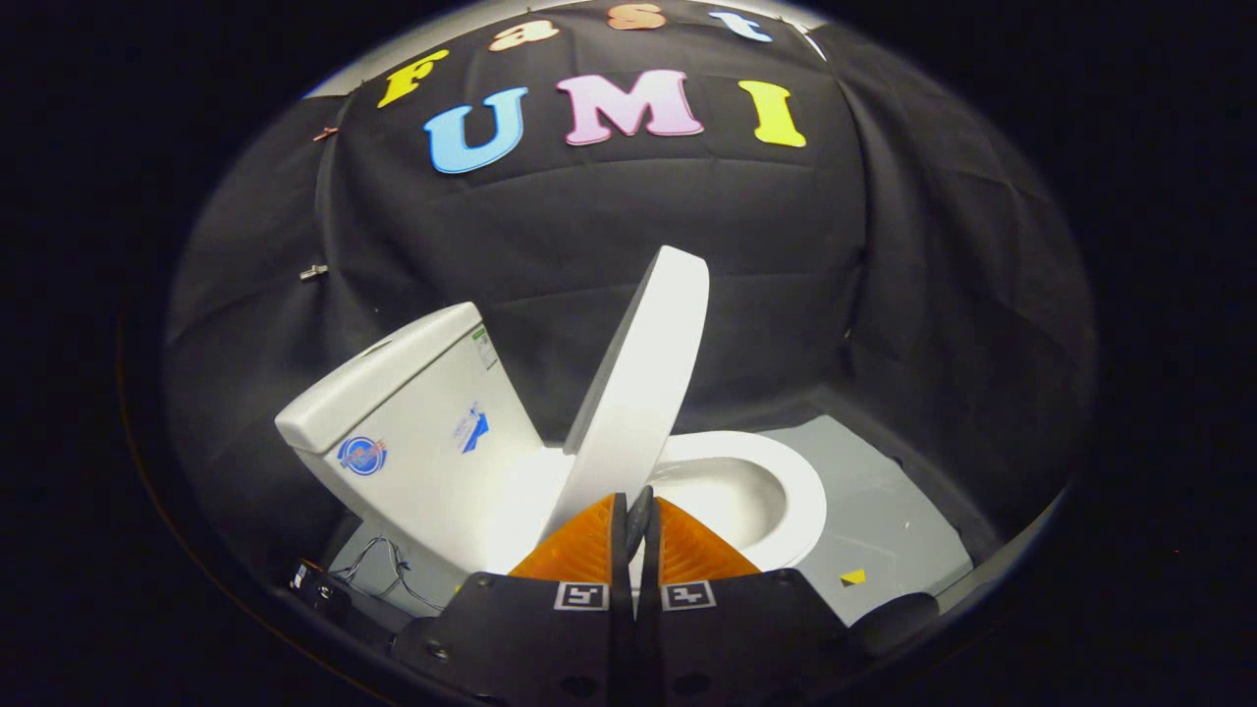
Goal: Open the toilet lid.
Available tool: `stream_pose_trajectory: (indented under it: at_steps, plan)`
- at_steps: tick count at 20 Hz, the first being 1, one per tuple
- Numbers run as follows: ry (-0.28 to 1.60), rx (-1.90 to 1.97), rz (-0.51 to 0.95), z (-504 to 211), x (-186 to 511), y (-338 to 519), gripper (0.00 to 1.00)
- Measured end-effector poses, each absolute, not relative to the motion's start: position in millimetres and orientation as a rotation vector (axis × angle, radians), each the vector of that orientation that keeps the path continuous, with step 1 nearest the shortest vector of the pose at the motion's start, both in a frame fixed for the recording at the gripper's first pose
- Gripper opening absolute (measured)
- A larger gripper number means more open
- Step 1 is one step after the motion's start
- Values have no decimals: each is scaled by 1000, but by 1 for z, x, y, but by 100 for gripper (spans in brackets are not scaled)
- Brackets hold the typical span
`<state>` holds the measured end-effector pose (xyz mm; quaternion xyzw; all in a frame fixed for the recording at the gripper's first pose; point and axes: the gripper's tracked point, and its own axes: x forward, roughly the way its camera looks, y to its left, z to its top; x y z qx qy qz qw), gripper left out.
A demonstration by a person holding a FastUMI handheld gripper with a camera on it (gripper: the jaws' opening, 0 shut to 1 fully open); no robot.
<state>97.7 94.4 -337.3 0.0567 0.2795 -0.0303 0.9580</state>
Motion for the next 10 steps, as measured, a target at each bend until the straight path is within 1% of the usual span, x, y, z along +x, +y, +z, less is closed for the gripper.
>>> stream_pose_trajectory:
  at_steps: [6,10]
  plan:
    - [508,-34,21,-315,107,154,5]
    - [490,-85,43,-312,112,183,5]
